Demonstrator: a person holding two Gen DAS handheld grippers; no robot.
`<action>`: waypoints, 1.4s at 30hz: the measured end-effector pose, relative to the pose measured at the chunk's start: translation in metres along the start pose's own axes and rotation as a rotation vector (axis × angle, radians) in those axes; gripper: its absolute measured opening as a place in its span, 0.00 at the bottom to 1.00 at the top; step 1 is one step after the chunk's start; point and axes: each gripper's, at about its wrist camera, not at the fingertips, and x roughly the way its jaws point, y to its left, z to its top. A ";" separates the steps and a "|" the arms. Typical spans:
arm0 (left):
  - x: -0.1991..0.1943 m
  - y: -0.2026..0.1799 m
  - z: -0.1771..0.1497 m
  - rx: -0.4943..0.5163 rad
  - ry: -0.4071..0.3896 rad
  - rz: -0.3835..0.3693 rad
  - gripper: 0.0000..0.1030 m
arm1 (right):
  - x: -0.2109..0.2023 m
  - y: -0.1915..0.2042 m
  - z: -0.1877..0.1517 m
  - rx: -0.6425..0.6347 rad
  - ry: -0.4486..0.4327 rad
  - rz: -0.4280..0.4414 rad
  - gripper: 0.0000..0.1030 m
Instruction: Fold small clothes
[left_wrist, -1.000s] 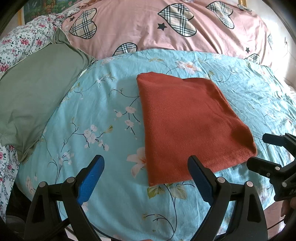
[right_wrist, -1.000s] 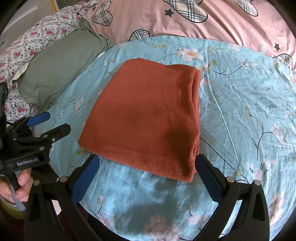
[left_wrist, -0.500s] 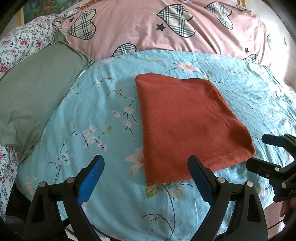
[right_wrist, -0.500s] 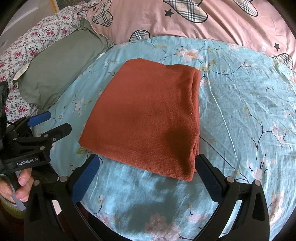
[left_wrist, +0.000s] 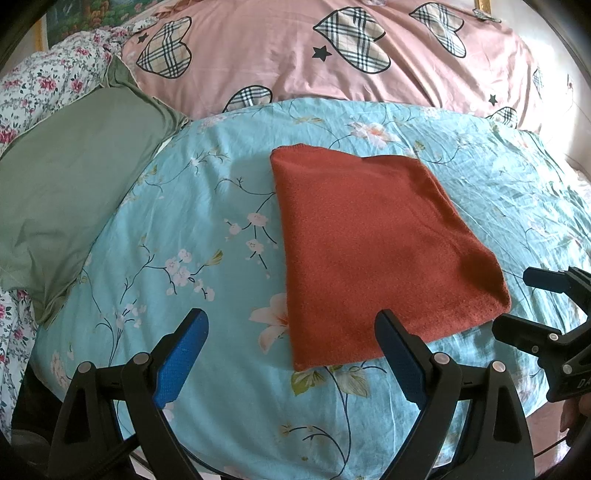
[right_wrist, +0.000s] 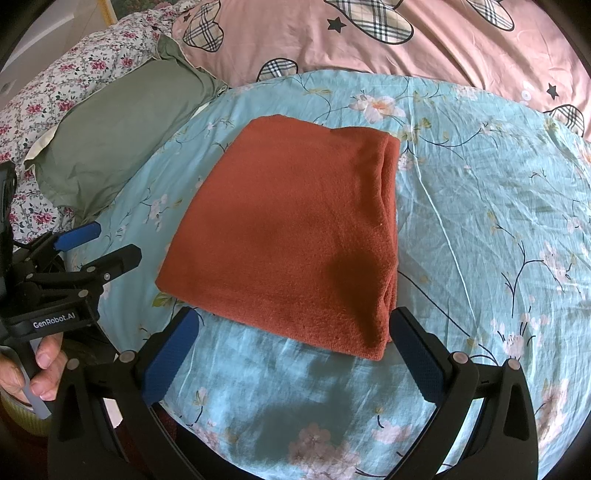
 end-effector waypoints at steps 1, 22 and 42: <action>0.000 0.000 0.000 0.001 0.000 -0.001 0.89 | 0.000 0.000 0.000 0.000 0.000 0.000 1.00; 0.003 -0.002 0.001 0.009 0.001 -0.008 0.89 | 0.003 -0.004 -0.001 0.004 0.014 0.006 1.00; 0.003 -0.002 0.003 0.015 -0.011 -0.012 0.89 | -0.005 -0.010 0.006 0.016 -0.020 0.006 1.00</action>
